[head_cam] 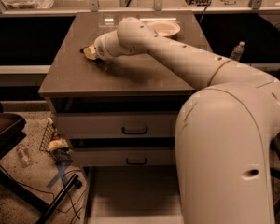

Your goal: Place rxbar chocolate into bottom drawer

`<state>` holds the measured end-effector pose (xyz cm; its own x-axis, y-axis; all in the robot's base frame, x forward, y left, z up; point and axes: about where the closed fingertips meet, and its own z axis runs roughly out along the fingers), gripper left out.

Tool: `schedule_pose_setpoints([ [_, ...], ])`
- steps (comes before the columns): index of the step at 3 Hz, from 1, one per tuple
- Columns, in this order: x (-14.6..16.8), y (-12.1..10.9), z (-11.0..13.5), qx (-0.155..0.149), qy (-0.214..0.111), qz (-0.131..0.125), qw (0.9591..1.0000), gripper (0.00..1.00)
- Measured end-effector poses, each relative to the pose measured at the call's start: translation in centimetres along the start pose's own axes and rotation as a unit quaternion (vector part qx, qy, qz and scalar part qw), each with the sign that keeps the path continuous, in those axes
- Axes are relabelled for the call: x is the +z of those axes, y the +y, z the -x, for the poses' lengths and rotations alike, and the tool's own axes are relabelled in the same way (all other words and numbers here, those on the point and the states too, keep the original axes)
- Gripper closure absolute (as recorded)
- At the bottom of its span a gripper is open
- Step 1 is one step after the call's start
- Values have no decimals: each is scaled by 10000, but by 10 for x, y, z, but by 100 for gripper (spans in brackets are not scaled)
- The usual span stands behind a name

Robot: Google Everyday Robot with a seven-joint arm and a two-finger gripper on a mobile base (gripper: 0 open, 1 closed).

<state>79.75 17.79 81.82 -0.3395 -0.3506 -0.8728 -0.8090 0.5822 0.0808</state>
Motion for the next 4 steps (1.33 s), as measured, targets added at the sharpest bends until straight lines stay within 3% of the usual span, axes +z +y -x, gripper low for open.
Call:
schedule_pose_setpoints([
  [1, 0, 0, 0, 0, 0, 1, 10000, 87],
  [4, 0, 0, 0, 0, 1, 3, 10000, 18],
])
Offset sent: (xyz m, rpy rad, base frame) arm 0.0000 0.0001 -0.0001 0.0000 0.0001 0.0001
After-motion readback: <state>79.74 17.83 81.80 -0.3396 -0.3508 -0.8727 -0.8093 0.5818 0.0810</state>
